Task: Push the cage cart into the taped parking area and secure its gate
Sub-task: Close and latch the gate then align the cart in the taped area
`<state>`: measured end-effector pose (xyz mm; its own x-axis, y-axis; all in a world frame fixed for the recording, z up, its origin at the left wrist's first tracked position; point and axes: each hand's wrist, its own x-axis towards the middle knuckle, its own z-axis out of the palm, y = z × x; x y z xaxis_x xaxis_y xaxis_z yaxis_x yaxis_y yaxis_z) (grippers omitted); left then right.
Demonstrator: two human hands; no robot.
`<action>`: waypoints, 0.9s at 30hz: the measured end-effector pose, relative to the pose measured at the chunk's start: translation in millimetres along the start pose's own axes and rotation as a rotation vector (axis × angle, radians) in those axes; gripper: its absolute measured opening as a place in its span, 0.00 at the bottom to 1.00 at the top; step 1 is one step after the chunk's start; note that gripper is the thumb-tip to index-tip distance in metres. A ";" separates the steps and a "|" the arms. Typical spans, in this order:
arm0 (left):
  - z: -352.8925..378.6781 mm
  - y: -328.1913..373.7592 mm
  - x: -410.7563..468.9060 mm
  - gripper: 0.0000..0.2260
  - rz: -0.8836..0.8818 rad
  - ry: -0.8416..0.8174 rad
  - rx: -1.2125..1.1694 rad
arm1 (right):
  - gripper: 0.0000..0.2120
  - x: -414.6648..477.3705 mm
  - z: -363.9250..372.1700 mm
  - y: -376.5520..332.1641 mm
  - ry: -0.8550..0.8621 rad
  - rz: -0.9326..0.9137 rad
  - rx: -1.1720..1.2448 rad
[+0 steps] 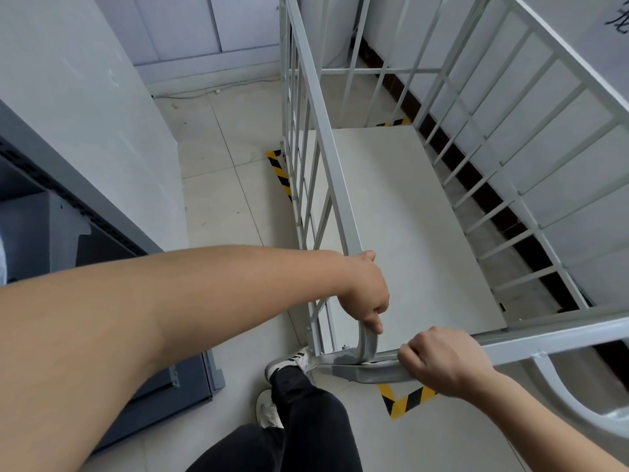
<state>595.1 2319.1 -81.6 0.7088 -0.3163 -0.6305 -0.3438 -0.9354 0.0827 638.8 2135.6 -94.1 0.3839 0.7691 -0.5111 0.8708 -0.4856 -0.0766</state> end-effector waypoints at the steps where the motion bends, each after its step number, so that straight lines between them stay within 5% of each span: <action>1: 0.3 -1.0 0.5 0.22 -0.001 0.007 0.002 | 0.22 0.2 -0.7 -0.1 0.004 -0.001 -0.003; 27: 0.2 -2.6 5.5 0.21 0.018 0.058 0.048 | 0.21 1.0 -1.5 3.8 0.007 0.020 -0.020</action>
<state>599.7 2319.9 -85.4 0.7366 -0.3427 -0.5831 -0.3849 -0.9213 0.0553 643.0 2135.2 -93.6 0.4032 0.7625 -0.5060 0.8691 -0.4922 -0.0490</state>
